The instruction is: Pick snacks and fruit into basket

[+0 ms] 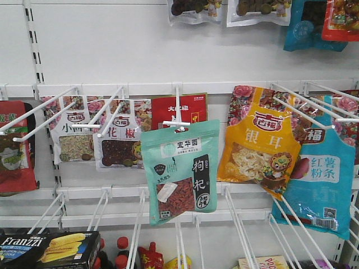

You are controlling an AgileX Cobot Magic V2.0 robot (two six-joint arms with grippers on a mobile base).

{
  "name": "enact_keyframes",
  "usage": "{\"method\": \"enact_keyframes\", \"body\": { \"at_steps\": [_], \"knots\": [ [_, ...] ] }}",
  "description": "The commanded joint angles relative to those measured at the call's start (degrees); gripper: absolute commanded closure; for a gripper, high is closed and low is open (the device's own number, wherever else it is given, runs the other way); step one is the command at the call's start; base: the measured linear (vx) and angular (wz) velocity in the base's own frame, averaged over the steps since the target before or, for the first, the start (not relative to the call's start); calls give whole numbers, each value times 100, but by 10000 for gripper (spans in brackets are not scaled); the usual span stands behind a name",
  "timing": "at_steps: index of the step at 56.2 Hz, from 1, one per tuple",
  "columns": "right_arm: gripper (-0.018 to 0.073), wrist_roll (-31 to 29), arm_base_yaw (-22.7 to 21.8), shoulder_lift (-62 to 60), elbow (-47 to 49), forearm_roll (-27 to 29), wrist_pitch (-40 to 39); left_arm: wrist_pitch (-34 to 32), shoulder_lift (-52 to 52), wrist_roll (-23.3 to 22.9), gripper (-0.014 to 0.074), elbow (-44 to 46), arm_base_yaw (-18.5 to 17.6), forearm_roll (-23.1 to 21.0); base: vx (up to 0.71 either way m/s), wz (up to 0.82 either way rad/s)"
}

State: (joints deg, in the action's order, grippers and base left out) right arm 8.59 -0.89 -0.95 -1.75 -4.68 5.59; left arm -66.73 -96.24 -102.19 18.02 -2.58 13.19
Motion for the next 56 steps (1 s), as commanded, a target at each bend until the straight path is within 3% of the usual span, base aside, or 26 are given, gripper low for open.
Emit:
{"method": "enact_keyframes", "body": {
  "at_steps": [1, 23, 35, 43, 56],
  "knots": [
    [561, -25, -18, -50, -36, -78, -471, -1265, 134, 231, 599, 77, -35, 383, 0, 0],
    [561, -25, -18, -50, -36, -71, -475, -1265, 638, 791, 595, 77, -35, 529, 0, 0],
    [561, -68, -18, -50, -36, -150, -467, -1239, 874, 1369, 595, 77, -35, 550, 0, 0],
    [561, -157, -18, -50, -36, -349, -478, -1228, 884, 1522, 595, 77, -35, 781, 0, 0],
    [561, -157, -18, -50, -36, -335, -520, -911, 884, 2201, 595, 77, -35, 1102, 0, 0]
  ]
}}
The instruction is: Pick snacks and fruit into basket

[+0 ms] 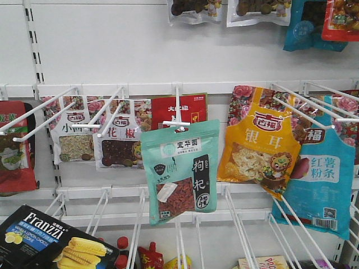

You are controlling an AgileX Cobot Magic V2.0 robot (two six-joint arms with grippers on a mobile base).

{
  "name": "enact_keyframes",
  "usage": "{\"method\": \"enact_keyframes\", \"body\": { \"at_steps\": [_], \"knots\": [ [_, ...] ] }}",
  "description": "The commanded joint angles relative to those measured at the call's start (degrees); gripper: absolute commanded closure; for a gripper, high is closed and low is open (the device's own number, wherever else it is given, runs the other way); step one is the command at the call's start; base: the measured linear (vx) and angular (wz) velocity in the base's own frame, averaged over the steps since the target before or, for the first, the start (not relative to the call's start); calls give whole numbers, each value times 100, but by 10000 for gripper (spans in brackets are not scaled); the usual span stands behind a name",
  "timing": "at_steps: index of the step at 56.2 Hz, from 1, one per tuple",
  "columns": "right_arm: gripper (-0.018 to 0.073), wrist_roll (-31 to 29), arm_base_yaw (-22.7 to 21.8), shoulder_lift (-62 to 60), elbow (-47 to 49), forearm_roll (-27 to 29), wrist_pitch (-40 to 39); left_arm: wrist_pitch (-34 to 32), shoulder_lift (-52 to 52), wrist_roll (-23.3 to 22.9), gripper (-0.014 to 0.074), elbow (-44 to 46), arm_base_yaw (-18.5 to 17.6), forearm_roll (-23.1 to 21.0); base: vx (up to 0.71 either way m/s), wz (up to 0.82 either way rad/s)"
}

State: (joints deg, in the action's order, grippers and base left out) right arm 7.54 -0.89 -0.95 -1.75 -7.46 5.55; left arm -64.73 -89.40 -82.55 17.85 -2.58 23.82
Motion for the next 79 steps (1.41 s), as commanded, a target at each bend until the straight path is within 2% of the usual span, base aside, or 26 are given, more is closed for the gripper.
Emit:
{"method": "enact_keyframes", "body": {
  "at_steps": [1, 11, 26, 33, 45, 52, 58, 64, 79],
  "knots": [
    [561, -51, -18, -50, -36, -47, -516, -1070, 200, 292, 595, 94, -35, 68, 0, 0],
    [561, -26, -18, -50, -36, -27, -521, -780, 200, 960, 595, 94, -35, 124, 0, 0],
    [561, -30, -18, -50, -36, -27, -792, -18, 200, 2574, 595, 106, -35, 124, 0, 0],
    [561, -30, -18, -50, -36, -27, -807, 29, 200, 3363, 595, 106, -35, 57, 0, 0],
    [561, -30, -18, -50, -36, -27, -807, -24, 200, 4281, 595, 106, -35, -41, 0, 0],
    [561, -30, -18, -50, -36, -27, -819, -128, 200, 4556, 595, 106, -35, -290, 0, 0],
    [561, -30, -18, -50, -36, -27, -819, -160, 200, 4618, 595, 106, -35, -316, 0, 0],
    [561, -30, -18, -50, -36, -27, -819, -182, 200, 4931, 595, 106, -35, -320, 0, 0],
    [561, -30, -18, -50, -36, -27, -819, -237, 200, 4893, 594, 100, -35, -273, 0, 0]
  ]
}}
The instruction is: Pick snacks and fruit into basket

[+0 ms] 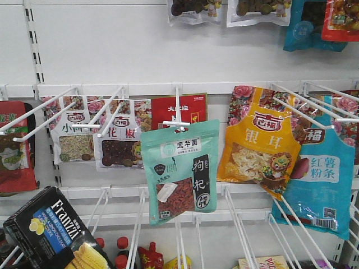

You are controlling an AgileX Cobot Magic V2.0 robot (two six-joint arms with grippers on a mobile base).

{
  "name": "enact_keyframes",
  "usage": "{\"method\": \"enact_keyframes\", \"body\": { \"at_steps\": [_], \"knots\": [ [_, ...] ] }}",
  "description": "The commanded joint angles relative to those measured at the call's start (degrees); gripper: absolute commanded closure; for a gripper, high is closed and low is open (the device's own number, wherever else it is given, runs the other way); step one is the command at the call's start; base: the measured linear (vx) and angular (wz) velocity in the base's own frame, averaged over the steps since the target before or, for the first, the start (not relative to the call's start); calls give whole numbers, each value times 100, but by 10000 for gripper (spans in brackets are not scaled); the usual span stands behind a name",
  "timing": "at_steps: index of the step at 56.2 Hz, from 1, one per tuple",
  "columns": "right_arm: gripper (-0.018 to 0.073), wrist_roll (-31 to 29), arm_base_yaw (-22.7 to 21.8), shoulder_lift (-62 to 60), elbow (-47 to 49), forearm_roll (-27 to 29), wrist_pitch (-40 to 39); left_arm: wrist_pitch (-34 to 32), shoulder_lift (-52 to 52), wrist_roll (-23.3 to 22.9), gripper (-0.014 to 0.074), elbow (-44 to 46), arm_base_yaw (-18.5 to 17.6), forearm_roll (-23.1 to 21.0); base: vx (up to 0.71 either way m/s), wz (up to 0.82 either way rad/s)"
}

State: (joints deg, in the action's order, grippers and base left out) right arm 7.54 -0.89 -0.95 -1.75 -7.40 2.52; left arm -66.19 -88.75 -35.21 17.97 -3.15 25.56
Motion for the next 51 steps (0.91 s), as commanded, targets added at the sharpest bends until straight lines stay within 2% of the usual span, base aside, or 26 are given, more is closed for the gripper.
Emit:
{"method": "enact_keyframes", "body": {
  "at_steps": [1, 24, 29, 32, 42, 51],
  "knots": [
    [561, -30, -18, -50, -36, -32, -516, -103, 135, 160, 594, 88, 22, -447, 0, 0],
    [561, -30, -18, -50, -36, -32, -516, -290, 223, 190, 594, 88, 22, -444, 0, 0],
    [561, -30, -18, -50, -36, -32, -511, -248, 429, 388, 594, 88, 22, -444, 0, 0],
    [561, -30, -18, -50, -36, -32, -511, -131, 566, 519, 594, 88, 22, -444, 0, 0],
    [561, -30, -18, -50, -36, -32, -511, 575, 1035, 524, 594, 88, 22, -433, 0, 0],
    [561, -30, -18, -50, -36, -32, -511, 664, 1251, 524, 594, 88, 22, -233, 0, 0]
  ]
}}
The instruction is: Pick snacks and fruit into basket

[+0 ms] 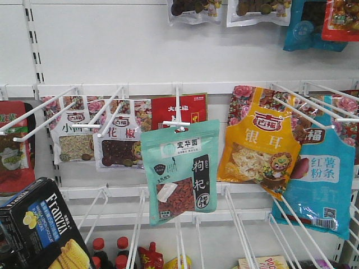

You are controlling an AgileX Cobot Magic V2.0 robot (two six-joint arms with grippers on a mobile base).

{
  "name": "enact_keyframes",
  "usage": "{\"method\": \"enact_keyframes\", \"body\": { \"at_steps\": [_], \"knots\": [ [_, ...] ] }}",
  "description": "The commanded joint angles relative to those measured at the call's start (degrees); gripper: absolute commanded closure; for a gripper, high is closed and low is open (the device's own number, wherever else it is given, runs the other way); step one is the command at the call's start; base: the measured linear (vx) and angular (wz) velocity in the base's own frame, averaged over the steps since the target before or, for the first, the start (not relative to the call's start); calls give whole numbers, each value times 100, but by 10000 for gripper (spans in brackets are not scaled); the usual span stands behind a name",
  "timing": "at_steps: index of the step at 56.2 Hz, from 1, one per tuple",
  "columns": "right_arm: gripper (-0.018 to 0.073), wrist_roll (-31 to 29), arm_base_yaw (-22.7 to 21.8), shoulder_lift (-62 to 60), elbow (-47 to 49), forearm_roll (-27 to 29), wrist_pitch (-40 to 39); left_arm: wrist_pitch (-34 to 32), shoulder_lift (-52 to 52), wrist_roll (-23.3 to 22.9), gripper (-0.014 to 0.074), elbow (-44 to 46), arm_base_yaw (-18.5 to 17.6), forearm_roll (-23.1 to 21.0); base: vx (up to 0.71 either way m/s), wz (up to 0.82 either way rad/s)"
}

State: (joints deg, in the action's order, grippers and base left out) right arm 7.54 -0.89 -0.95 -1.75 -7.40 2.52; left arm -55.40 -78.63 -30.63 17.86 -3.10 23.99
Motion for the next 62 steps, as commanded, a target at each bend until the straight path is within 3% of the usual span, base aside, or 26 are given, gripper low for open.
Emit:
{"method": "enact_keyframes", "body": {
  "at_steps": [1, 12, 22, 47, 62],
  "knots": [
    [561, -30, -18, -50, -36, -32, -505, -415, 261, 61, 594, 99, 16, -34, 0, 0],
    [561, -30, -18, -50, -36, -32, -478, -344, 314, -54, 594, 95, 16, 570, 0, 0],
    [561, -30, -18, -50, -36, -32, -472, -425, 314, -483, 594, 95, 10, 1068, 0, 0],
    [561, -30, -18, -50, -36, -32, -472, -949, 366, -473, 594, 95, 10, 1096, 0, 0],
    [561, -30, -18, -50, -36, -32, -472, -138, 1072, -236, 594, 104, 16, 1058, 0, 0]
  ]
}}
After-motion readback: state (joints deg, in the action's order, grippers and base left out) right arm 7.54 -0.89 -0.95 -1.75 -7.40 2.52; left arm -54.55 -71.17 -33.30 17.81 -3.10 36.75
